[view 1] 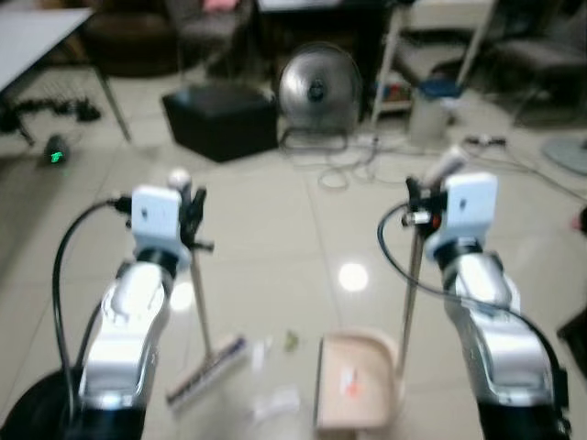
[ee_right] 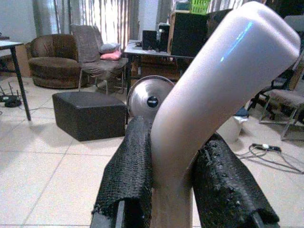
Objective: Sweep floor
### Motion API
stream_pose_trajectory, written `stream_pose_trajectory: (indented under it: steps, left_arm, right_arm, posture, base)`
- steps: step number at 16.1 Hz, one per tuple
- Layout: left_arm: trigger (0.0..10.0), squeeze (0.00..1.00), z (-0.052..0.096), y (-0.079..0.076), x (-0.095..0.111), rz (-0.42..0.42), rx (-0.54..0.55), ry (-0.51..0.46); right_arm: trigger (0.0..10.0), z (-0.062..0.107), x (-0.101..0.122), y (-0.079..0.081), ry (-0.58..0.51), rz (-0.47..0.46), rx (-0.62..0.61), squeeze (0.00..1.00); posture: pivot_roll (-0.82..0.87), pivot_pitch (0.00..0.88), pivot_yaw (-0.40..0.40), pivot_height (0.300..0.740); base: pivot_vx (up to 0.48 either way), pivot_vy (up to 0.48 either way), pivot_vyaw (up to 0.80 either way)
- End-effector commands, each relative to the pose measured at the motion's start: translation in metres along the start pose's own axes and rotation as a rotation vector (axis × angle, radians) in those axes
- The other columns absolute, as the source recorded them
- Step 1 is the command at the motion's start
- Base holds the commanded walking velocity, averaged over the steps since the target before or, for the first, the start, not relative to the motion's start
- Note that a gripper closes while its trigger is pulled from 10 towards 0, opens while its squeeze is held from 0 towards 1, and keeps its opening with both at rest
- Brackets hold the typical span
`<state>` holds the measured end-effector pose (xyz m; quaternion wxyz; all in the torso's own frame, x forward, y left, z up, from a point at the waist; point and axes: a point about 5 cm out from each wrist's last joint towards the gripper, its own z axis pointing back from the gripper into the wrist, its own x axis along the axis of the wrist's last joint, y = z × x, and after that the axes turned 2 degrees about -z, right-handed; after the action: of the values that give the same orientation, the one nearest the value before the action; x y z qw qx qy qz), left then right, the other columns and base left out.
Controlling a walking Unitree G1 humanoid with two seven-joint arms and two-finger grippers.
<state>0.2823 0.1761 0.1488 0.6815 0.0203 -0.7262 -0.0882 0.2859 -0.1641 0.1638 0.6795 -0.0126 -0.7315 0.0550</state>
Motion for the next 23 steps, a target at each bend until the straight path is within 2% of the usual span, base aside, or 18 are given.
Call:
stream_pose_trajectory:
  steps: [1,3,6,11,15,18,20,23]
  left_arm:
    - [10.0,0.0,0.002,0.004,0.007,-0.002,0.008,-0.038]
    - [10.0,0.0,0.003,0.006,0.007,-0.009,0.019,-0.034]
    - [10.0,0.0,0.001,0.006,0.002,-0.013,0.018,-0.006]
    - [10.0,0.0,-0.011,0.0,0.001,-0.027,-0.027,-0.01]
    - [10.0,0.0,-0.023,-0.005,-0.007,0.006,-0.02,-0.013]
    - [10.0,0.0,-0.035,-0.011,-0.009,0.063,0.005,-0.045]
    - [10.0,0.0,-0.042,-0.011,-0.012,0.078,0.04,-0.051]
    - [10.0,0.0,-0.051,-0.012,-0.022,0.087,0.105,-0.055]
  right_arm:
    - [10.0,-0.002,0.006,0.001,-0.024,0.019,0.007,0.0]
    - [10.0,-0.004,0.007,0.002,-0.033,0.007,0.006,0.0]
    - [10.0,-0.005,0.006,0.001,-0.034,-0.039,0.005,0.0]
    - [10.0,-0.002,0.003,-0.002,-0.049,-0.056,-0.039,0.0]
    - [10.0,0.0,-0.009,-0.002,-0.072,0.05,-0.024,0.0]
    - [10.0,-0.008,-0.018,-0.002,-0.073,0.019,0.012,0.0]
    - [10.0,-0.016,-0.025,0.002,-0.074,-0.003,0.048,0.0]
    - [10.0,-0.029,-0.042,0.01,-0.05,0.061,0.112,0.0]
  posture:
    - [0.04,0.0,-0.01,0.74]
    - [0.04,0.0,-0.011,0.74]
    - [0.04,0.0,-0.001,0.74]
    - [0.02,0.0,0.023,0.74]
    - [-0.01,0.0,0.049,0.74]
    - [0.0,0.0,0.047,0.74]
    - [0.02,0.042,0.047,0.74]
    - [0.05,0.144,0.043,0.74]
  base:
    - [0.36,0.0,0.8]
    - [0.332,0.0,0.8]
    - [0.0,0.0,0.0]
    - [0.0,0.0,0.0]
    - [0.0,0.0,0.0]
    - [0.0,0.0,0.0]
    - [0.0,0.0,0.0]
    - [0.0,0.0,0.0]
